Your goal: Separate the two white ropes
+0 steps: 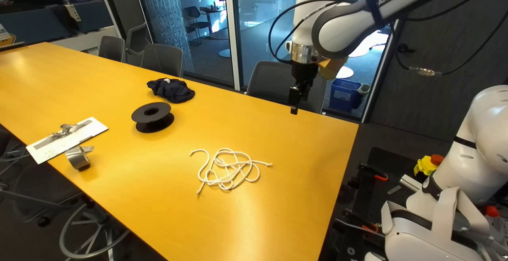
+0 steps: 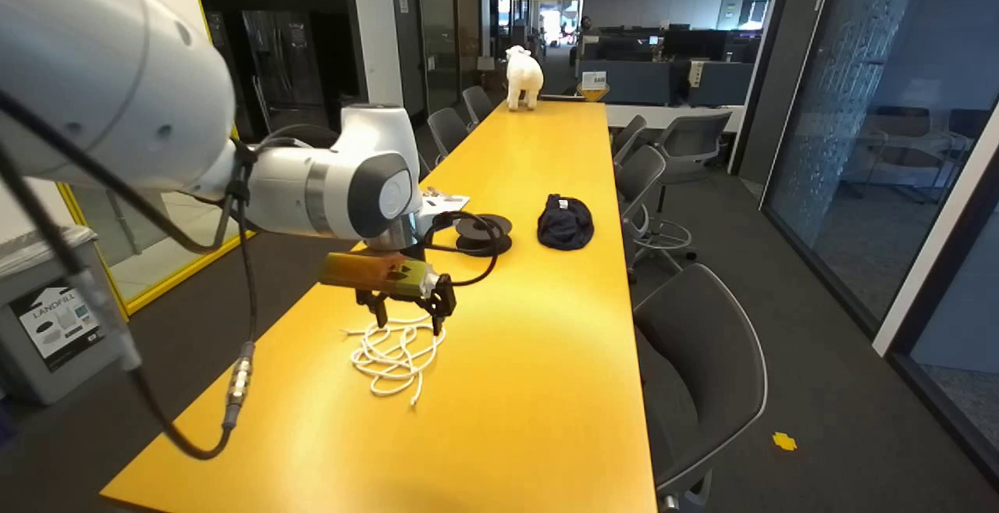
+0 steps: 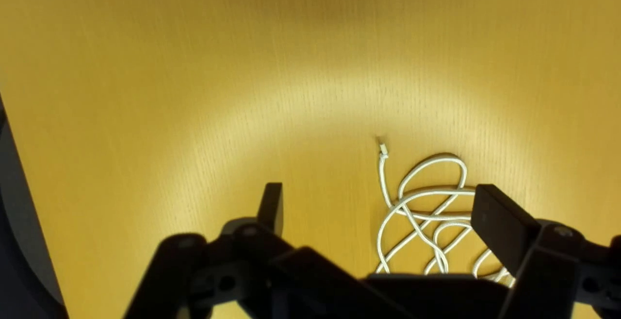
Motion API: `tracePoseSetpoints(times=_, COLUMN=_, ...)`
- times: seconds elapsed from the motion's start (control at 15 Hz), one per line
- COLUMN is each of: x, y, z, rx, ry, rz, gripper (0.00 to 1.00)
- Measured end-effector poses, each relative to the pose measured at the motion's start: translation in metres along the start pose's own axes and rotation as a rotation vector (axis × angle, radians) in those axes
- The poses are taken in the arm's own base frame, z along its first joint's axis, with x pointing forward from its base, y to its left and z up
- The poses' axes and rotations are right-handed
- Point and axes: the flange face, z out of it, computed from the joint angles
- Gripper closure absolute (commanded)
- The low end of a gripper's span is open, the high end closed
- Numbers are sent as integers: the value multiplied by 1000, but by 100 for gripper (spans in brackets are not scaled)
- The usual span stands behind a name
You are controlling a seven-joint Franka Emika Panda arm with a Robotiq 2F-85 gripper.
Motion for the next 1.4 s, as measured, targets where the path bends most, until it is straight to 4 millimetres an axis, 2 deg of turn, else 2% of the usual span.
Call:
tracePoseSetpoints(times=0.4, x=77, y=-8, z=94, rx=33, ry=1, rz=-21, gripper=0)
tracePoseSetpoints(times=0.8, x=142, y=-17, z=176, rx=51, ry=-17, rz=-27, gripper=0)
tracePoseSetpoints(times=1.13, x=180, y=-29, z=220, rx=105, ry=-22, rz=-27, gripper=0)
tracePoseSetpoints(times=1.4, x=195, y=-34, z=246, rx=121, ry=-27, rz=-30, gripper=0)
